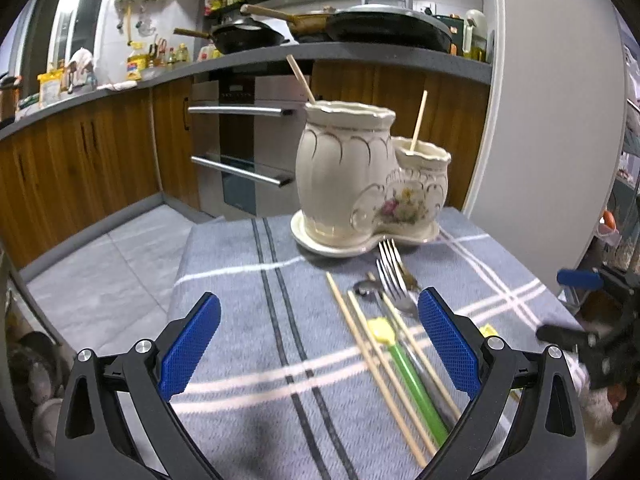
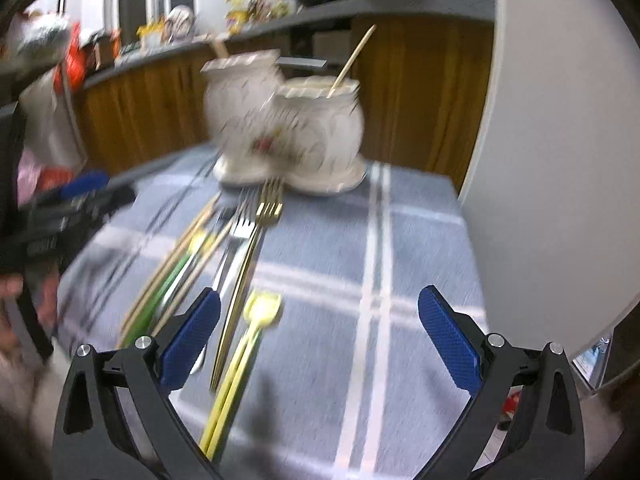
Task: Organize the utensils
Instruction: 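Withdraw the left gripper and lower the right gripper to the yellow spoon, then close the right gripper on the yellow plastic spoon while the left grasps a chopstick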
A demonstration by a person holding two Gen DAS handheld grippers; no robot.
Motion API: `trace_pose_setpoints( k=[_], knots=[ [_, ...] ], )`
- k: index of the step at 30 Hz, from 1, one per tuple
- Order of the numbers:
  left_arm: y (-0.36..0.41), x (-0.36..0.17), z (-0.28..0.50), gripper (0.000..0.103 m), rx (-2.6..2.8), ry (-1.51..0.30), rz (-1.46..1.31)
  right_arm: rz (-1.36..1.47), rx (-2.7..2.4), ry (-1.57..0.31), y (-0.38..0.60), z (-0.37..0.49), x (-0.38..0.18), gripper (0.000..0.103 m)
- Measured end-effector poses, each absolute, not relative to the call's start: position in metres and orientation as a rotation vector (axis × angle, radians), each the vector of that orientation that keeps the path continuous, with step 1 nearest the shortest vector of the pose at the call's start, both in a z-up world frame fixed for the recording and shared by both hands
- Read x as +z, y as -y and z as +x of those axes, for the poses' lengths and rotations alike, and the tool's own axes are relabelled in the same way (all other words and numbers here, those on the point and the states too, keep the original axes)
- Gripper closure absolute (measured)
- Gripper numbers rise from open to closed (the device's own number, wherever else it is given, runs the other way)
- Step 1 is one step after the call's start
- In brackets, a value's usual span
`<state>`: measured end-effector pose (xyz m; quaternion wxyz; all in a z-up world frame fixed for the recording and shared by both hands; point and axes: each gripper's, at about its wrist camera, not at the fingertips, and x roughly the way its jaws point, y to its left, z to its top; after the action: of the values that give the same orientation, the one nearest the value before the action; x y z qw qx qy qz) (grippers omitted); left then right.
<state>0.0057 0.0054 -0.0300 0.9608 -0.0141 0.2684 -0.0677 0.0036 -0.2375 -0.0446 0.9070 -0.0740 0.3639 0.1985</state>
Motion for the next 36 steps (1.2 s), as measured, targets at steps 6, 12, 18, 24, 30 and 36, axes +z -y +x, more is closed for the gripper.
trace_pose_setpoints(
  k=[6,12,18,24,30,36],
  knots=[
    [-0.005,-0.036,-0.001,0.005,-0.151,-0.560,-0.017,-0.182,0.456,-0.812,0.233,-0.019,-0.054,0.009],
    [-0.006,-0.037,-0.003,0.005,-0.145,-0.565,-0.019,-0.201,0.492,-0.887,0.227,-0.027,-0.066,0.045],
    [-0.006,-0.038,-0.003,0.005,-0.146,-0.568,-0.020,-0.196,0.475,-0.901,0.224,-0.021,-0.069,0.076],
    [-0.005,-0.041,-0.002,0.005,-0.149,-0.577,-0.014,-0.172,0.425,-0.908,0.220,0.005,-0.069,0.081],
    [-0.003,-0.046,0.002,0.005,-0.150,-0.611,0.012,-0.192,0.437,-0.912,0.206,0.020,-0.070,0.087],
    [-0.001,-0.050,0.005,0.005,-0.165,-0.651,0.020,-0.119,0.445,-0.835,0.208,0.029,-0.057,0.093]
  ],
)
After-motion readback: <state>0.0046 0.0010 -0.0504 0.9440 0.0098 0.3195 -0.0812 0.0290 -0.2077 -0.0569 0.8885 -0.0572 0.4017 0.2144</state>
